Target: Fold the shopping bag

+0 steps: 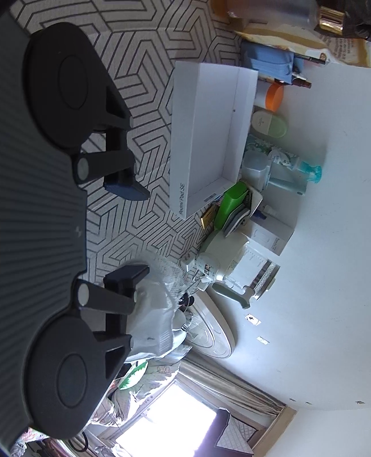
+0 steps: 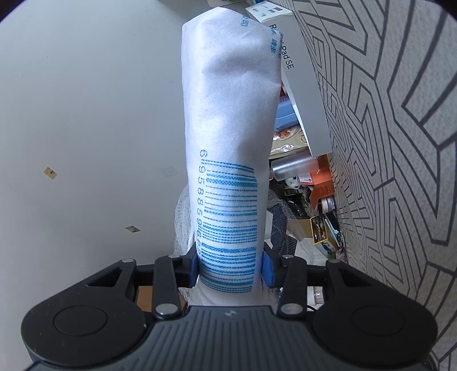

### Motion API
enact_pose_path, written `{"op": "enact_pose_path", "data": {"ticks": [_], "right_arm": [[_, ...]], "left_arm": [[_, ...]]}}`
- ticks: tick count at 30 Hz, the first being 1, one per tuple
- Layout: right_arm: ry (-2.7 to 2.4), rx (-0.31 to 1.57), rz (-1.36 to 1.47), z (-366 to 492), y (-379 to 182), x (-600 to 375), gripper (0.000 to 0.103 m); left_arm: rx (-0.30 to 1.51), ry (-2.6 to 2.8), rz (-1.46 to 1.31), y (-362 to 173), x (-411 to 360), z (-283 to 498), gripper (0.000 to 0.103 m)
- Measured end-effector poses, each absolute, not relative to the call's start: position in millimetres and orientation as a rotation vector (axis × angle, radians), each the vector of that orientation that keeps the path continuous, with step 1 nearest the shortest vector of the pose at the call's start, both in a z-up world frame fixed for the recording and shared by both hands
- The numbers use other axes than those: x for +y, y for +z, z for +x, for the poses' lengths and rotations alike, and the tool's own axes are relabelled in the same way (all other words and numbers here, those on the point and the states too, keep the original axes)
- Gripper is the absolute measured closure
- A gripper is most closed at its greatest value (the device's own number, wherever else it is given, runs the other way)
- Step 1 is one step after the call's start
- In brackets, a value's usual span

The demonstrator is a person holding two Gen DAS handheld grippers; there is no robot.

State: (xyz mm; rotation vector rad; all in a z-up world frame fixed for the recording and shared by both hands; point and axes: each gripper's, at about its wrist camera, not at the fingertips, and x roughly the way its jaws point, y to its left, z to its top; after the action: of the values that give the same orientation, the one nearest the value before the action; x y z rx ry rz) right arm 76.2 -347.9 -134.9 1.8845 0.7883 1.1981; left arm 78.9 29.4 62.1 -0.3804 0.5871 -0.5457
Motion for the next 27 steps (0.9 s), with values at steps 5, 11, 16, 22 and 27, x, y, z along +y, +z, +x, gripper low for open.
{"op": "enact_pose_path", "data": {"ticks": [5,11,16,22,27], "right_arm": [[1.177,0.796,1.889,82.0,-135.0,-340.6,0.061],[1.067,0.747,1.759,112.5,-101.3,-343.0,0.061],[0.989,0.804,1.677,158.0,-60.3,-332.0,0.061],[0.866,0.793,1.559,215.0,-19.7,-298.4,0.061],[0.687,0.826,1.553,261.4,-29.8,-253.0,0.061]], "left_arm": [[0.604,-0.507,-0.349,65.3,34.8,79.0,0.046],[0.672,-0.417,-0.311,64.0,36.7,90.9,0.028],[0.703,-0.319,-0.286,72.0,45.2,111.4,0.017],[0.68,-0.214,-0.289,88.9,62.6,139.3,0.013],[0.644,-0.13,-0.308,87.6,76.2,158.8,0.008]]}}
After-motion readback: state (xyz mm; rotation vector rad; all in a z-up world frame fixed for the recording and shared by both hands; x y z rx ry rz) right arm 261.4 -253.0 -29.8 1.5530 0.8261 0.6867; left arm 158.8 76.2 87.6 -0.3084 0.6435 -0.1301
